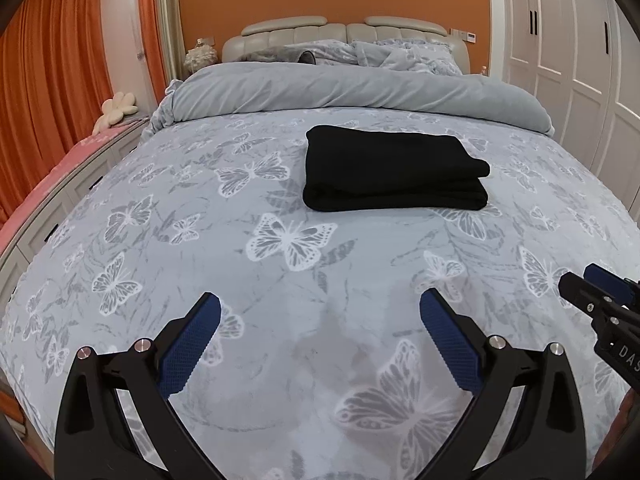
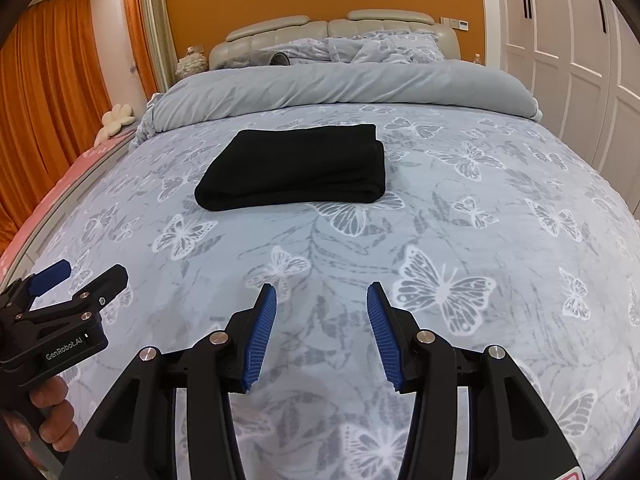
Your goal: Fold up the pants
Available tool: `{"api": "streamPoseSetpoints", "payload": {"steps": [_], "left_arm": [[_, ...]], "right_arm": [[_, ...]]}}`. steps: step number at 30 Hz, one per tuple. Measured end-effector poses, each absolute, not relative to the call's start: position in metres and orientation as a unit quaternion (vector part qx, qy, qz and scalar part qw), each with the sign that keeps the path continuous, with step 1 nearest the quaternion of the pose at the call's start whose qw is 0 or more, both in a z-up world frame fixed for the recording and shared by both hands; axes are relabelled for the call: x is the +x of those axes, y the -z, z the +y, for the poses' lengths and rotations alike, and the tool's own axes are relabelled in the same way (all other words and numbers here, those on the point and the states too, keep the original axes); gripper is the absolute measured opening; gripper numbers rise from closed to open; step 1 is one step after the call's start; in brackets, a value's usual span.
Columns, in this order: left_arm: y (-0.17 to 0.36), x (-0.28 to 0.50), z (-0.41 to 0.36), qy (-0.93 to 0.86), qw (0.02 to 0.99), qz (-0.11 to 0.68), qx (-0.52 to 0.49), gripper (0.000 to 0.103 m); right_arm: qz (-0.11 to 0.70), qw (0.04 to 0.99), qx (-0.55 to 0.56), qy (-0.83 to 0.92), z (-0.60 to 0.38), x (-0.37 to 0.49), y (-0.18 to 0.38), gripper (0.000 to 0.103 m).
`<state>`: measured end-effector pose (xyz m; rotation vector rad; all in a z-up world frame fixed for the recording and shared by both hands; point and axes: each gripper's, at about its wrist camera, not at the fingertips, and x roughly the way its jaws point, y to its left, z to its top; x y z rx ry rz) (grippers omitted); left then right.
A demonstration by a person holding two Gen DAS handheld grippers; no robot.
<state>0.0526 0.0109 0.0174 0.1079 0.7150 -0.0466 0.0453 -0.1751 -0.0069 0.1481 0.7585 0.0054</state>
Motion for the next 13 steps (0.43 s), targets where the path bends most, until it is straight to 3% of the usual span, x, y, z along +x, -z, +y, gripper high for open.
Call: {"api": "streamPoseSetpoints", "payload": {"steps": [13], "left_arm": [[-0.0193,0.0493,0.0033,0.041,0.934,0.350,0.069,0.094]], "right_arm": [[0.367,0.928,0.070,-0.002,-0.1737,0.0447,0.0062,0.051]]}}
